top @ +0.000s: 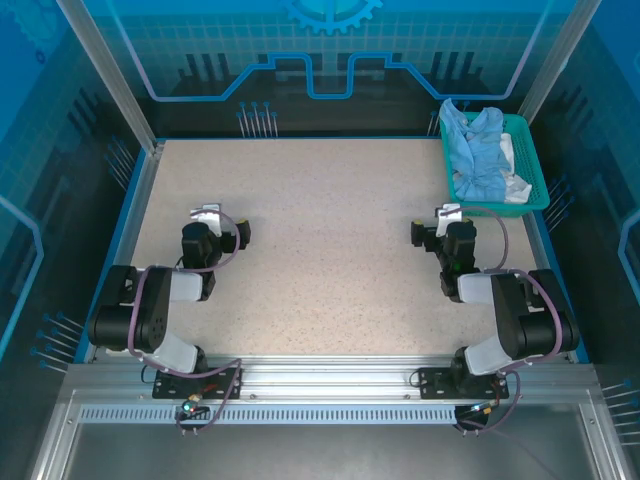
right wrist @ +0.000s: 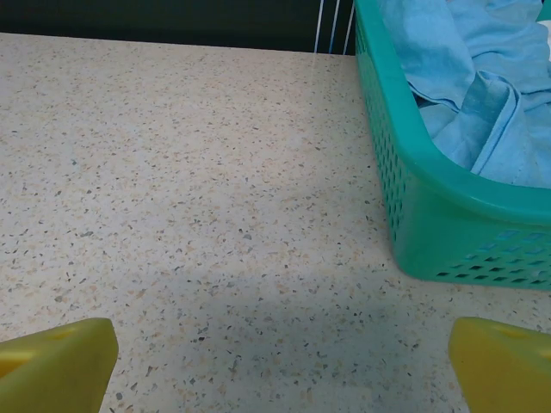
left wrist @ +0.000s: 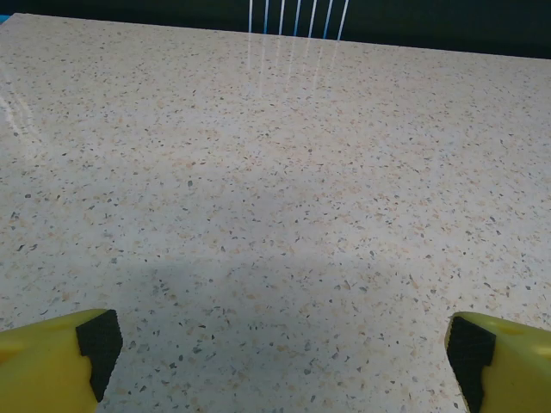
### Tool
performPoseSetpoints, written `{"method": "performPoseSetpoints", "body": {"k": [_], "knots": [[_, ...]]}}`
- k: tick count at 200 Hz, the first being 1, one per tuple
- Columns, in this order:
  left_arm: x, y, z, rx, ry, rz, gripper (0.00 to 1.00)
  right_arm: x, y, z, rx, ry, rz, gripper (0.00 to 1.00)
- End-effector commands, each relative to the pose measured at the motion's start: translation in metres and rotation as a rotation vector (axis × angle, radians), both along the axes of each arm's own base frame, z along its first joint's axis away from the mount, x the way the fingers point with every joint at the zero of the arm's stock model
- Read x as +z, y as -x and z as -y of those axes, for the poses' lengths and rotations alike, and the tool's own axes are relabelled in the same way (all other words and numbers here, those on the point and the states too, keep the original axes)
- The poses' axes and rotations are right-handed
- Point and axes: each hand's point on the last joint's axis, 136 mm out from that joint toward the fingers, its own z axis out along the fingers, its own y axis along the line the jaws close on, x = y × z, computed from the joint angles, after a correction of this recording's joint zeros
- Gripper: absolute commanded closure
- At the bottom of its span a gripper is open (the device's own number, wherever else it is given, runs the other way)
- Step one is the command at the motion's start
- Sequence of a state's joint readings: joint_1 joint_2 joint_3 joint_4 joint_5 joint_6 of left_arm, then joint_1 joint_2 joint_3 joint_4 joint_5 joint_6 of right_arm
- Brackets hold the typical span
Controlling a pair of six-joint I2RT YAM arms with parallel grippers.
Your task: Fold and stack the t-shirts
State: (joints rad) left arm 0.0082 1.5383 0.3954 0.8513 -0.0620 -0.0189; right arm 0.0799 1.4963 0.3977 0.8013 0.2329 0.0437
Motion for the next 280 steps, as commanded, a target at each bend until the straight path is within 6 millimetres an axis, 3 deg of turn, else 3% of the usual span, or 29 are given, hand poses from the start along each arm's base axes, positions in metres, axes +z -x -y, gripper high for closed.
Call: {"method": "performPoseSetpoints", "body": {"k": [1,189,214,230,245,254,280], "knots": [[0.004,-0.001,0.005,-0.031,-0.01,0.022,0.01,0.002,-0.002,-0.003,0.002,0.017,0.003,0.0],[0.009,0.001,0.003,-0.016,-0.008,0.045,0.01,0.003,-0.003,-0.003,0.002,0.024,0.008,0.0],[0.043,0.014,-0.001,0.032,-0.04,0.086,0.01,0.029,0.002,-0.01,0.003,0.059,-0.041,0.0],[0.086,0.017,0.005,0.034,-0.05,0.125,0.01,0.059,0.006,-0.018,0.036,0.02,-0.022,0.0],[0.139,0.019,0.017,0.0,-0.031,0.223,0.01,0.091,0.017,-0.02,0.034,-0.039,0.044,0.0],[0.169,0.018,0.019,0.01,0.013,0.272,0.01,0.11,0.024,-0.012,-0.017,-0.089,0.079,0.0],[0.234,0.011,0.021,0.022,0.111,0.285,0.01,0.132,0.043,0.023,-0.239,-0.274,0.027,0.0]]}}
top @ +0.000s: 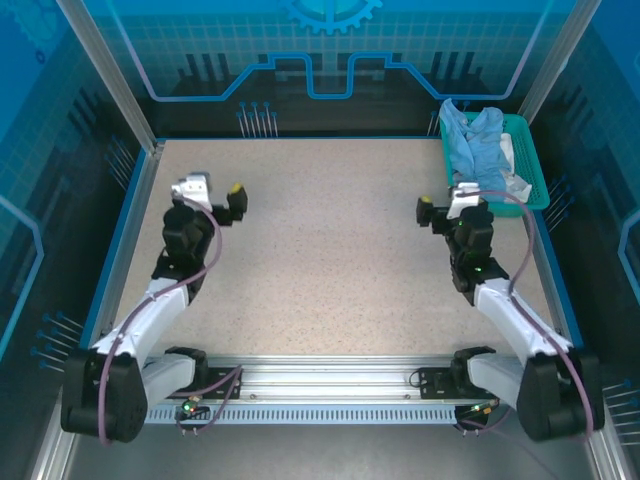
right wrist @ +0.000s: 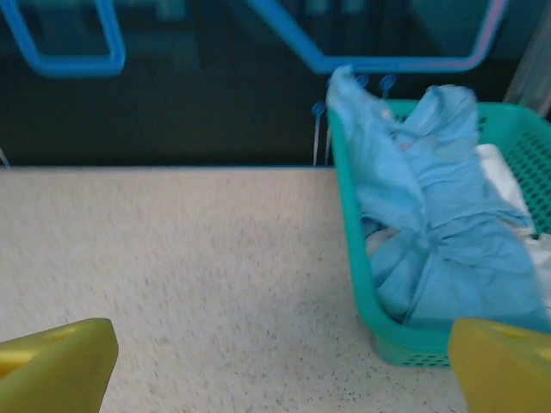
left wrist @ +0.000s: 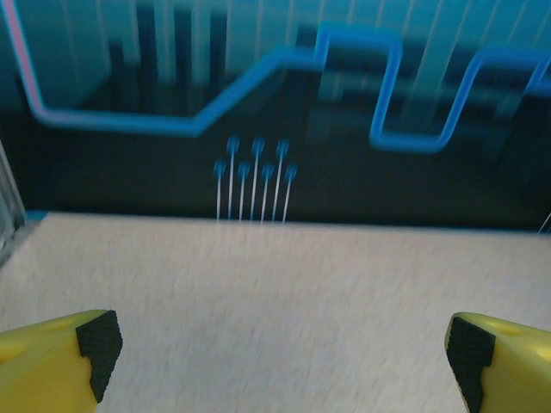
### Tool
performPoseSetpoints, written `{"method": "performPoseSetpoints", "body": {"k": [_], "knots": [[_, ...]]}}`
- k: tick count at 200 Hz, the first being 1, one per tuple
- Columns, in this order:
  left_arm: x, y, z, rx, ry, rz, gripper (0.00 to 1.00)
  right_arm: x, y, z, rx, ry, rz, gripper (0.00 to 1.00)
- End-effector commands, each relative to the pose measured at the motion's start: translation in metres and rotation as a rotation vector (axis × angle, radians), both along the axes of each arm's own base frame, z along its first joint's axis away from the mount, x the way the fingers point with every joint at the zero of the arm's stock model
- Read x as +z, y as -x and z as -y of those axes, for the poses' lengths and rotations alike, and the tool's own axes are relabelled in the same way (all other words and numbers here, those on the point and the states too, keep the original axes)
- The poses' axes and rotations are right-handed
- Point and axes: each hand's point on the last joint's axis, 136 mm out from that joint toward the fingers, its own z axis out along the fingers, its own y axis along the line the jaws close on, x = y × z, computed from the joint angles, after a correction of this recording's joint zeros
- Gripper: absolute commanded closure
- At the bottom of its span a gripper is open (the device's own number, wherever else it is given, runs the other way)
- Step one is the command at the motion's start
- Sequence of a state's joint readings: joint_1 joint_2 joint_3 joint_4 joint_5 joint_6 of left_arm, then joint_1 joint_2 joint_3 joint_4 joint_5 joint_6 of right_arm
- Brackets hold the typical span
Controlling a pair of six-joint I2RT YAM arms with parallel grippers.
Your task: Fold and stack the t-shirts
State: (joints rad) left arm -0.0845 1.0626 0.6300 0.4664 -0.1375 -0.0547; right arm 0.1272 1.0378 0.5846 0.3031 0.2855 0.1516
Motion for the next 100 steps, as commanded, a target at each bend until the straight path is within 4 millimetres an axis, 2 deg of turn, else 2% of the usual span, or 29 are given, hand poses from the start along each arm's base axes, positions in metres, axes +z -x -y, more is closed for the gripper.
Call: {"method": "performPoseSetpoints", "body": {"k": [1,16,30,49,61,66,68,73,89,100], "knots": [[0.042,-0.001,-0.002,0.018,0.087,-0.04,0.01,-0.002,0.02,0.031,-0.188,-0.197,-0.133,0.0],[0.06,-0.003,-0.007,0.047,0.169,-0.067,0.01,0.004,0.022,0.039,-0.189,-0.279,-0.196,0.0],[0.064,-0.004,-0.015,0.073,0.257,-0.088,0.01,0.008,0.024,0.056,-0.268,-0.4,-0.208,0.0],[0.044,0.0,-0.016,0.066,0.382,-0.128,0.01,0.024,0.008,0.062,-0.166,-0.537,-0.121,0.0],[0.025,0.003,-0.011,0.045,0.443,-0.147,0.01,0.032,0.0,0.074,-0.207,-0.574,-0.091,0.0],[0.015,0.004,-0.009,0.035,0.454,-0.158,0.01,0.029,-0.004,0.079,-0.228,-0.564,-0.102,0.0],[0.012,0.003,-0.008,0.032,0.459,-0.159,0.01,0.038,-0.007,0.081,-0.232,-0.555,-0.088,0.0],[0.005,0.003,-0.007,0.032,0.468,-0.173,0.01,0.042,-0.013,0.084,-0.248,-0.532,-0.094,0.0],[-0.005,-0.004,-0.001,0.015,0.494,-0.232,0.01,0.038,-0.031,0.1,-0.345,-0.445,-0.184,0.0],[-0.005,-0.009,0.008,-0.022,0.507,-0.277,0.01,0.024,-0.043,0.113,-0.416,-0.415,-0.266,0.0]]}}
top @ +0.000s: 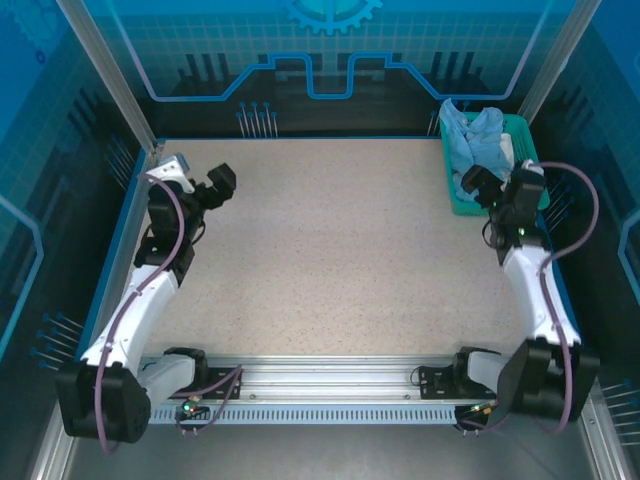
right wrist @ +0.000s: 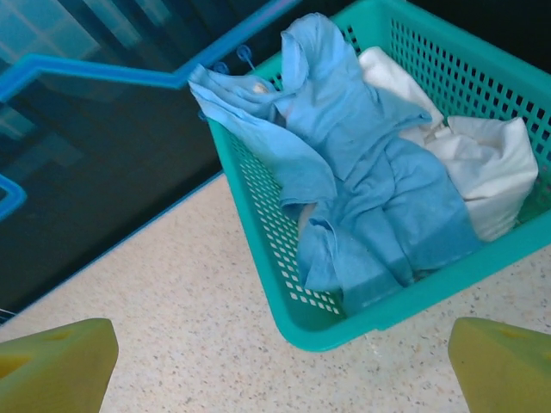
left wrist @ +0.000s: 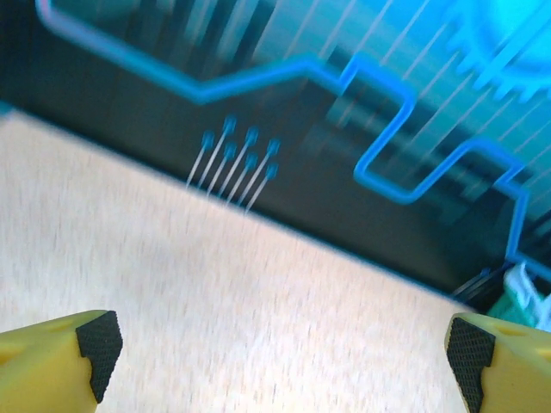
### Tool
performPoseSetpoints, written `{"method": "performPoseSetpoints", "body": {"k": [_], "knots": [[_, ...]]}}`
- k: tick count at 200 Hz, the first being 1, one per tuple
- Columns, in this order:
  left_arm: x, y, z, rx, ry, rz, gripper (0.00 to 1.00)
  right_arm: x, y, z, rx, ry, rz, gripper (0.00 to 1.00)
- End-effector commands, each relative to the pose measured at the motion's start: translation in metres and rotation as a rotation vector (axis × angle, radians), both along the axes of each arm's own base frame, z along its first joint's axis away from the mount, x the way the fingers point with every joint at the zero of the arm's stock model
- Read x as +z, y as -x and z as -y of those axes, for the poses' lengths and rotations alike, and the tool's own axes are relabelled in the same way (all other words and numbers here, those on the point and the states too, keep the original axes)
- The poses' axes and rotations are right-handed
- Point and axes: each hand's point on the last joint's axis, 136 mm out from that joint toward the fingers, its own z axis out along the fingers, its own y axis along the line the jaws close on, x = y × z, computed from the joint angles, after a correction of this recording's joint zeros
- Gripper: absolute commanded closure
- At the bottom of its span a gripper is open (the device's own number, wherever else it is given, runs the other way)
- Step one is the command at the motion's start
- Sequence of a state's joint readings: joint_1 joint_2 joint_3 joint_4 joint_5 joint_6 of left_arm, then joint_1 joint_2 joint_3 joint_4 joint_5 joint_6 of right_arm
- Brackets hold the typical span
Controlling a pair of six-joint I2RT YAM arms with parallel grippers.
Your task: Fold and stack the t-shirts
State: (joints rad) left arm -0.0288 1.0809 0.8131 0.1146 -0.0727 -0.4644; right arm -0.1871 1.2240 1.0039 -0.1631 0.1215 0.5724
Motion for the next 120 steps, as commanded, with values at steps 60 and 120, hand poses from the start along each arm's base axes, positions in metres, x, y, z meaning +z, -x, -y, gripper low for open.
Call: {"method": "performPoseSetpoints", "body": {"k": [60,120], "knots": [[-0.039,-0.018,0.077,-0.237,0.131,-0.234,0.01,-0.069,-0.105,0.06,-0.198,0.054,-0.356,0.07],[-0.063,-0.02,0.098,-0.276,0.136,-0.353,0.01,-0.094,-0.173,0.072,-0.114,0.106,-0.452,0.13]]}}
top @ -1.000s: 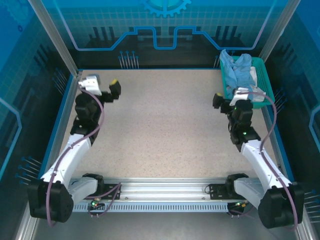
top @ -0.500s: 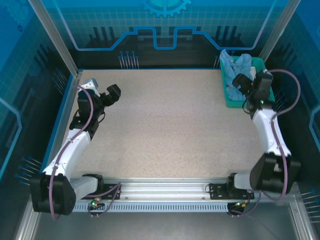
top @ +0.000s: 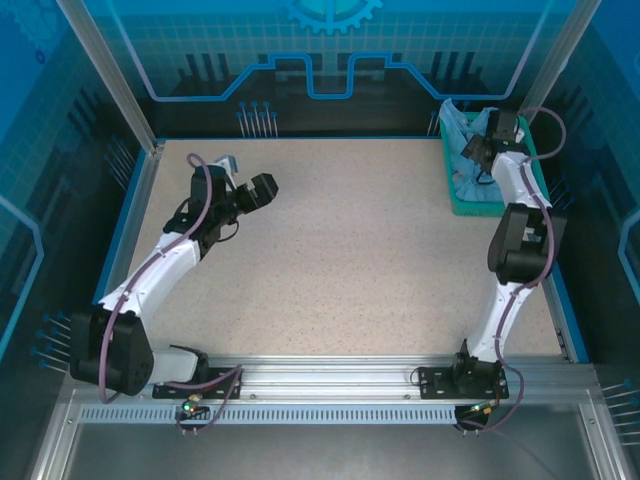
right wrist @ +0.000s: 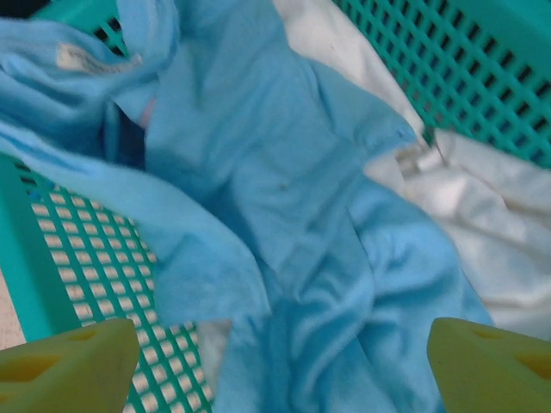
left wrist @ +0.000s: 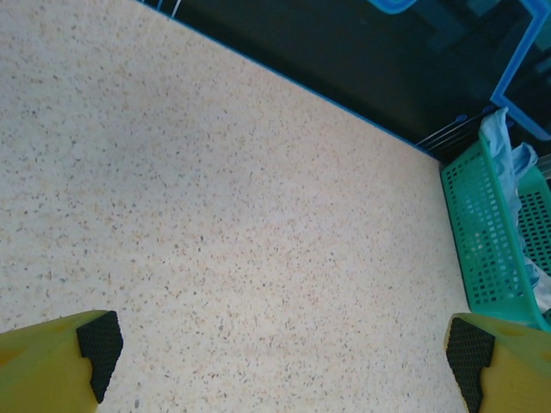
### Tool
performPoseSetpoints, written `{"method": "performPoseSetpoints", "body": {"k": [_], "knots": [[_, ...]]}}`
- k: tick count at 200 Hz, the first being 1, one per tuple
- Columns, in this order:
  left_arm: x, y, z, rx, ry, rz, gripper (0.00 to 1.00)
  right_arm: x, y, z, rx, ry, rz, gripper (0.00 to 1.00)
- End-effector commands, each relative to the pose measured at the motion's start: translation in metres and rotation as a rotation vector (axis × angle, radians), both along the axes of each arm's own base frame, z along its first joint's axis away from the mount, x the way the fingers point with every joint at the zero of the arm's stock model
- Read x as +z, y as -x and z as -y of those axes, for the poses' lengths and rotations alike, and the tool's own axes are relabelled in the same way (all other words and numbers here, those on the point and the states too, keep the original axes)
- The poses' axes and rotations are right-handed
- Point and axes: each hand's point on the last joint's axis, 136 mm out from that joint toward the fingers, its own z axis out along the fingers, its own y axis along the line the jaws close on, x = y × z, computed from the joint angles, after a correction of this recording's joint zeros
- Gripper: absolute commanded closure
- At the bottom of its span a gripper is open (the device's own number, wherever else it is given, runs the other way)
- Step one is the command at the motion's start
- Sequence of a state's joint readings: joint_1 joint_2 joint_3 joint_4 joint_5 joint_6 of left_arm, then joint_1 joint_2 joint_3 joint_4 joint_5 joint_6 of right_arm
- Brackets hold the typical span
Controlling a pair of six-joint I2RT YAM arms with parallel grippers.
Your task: Fold and stack the t-shirts
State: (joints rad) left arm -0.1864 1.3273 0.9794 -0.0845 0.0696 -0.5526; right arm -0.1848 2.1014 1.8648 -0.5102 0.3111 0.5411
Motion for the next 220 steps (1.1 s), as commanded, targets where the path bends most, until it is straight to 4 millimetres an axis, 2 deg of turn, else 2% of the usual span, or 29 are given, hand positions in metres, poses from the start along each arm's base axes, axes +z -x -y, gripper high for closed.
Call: {"method": "performPoseSetpoints", "body": {"k": [1,13,17,31,65,88,104,113,122,128,139,148,171,177,189,220], "knots": [[-0.004,0.0,0.008,-0.019,0.03,-0.059,0.01,-0.002,-0.016,0.01,0.022,0.027,-0.072,0.13],[-0.006,-0.001,0.011,-0.03,0.046,-0.072,0.01,-0.009,-0.03,0.008,0.058,0.021,-0.088,0.13],[-0.006,-0.001,0.012,-0.032,0.054,-0.077,0.01,-0.023,-0.035,0.008,0.069,0.013,-0.11,0.13],[-0.008,0.0,0.017,-0.045,0.069,-0.089,0.01,-0.039,-0.046,0.01,0.086,0.005,-0.143,0.16],[-0.01,0.0,0.02,-0.058,0.064,-0.105,0.01,-0.066,-0.052,0.016,0.074,-0.036,-0.17,0.28],[-0.014,0.0,0.021,-0.063,0.071,-0.116,0.01,-0.08,-0.059,0.005,0.114,-0.084,-0.163,0.37],[-0.015,-0.001,0.023,-0.067,0.078,-0.122,0.01,-0.087,-0.062,-0.001,0.131,-0.098,-0.169,0.45],[-0.017,-0.001,0.023,-0.069,0.079,-0.126,0.01,-0.089,-0.062,-0.002,0.134,-0.106,-0.171,0.54],[-0.018,-0.001,0.024,-0.07,0.078,-0.131,0.01,-0.092,-0.062,-0.002,0.133,-0.114,-0.175,0.65],[-0.019,-0.001,0.024,-0.07,0.078,-0.135,0.01,-0.091,-0.061,-0.002,0.129,-0.124,-0.174,0.77],[-0.019,-0.002,0.024,-0.069,0.078,-0.137,0.01,-0.081,-0.057,-0.001,0.11,-0.133,-0.166,0.93],[-0.02,-0.002,0.023,-0.069,0.078,-0.137,0.01,-0.068,-0.057,-0.004,0.112,-0.137,-0.137,1.0],[-0.018,-0.002,0.024,-0.072,0.081,-0.134,0.01,-0.022,-0.052,-0.021,0.115,-0.145,0.008,1.0],[-0.018,-0.002,0.024,-0.072,0.084,-0.136,0.01,0.001,-0.05,-0.03,0.121,-0.143,0.07,1.0],[-0.017,-0.001,0.025,-0.073,0.085,-0.134,0.01,0.032,-0.046,-0.045,0.133,-0.127,0.153,1.0],[-0.013,-0.001,0.027,-0.083,0.094,-0.119,0.01,0.098,-0.03,-0.075,0.15,-0.049,0.315,1.0]]}}
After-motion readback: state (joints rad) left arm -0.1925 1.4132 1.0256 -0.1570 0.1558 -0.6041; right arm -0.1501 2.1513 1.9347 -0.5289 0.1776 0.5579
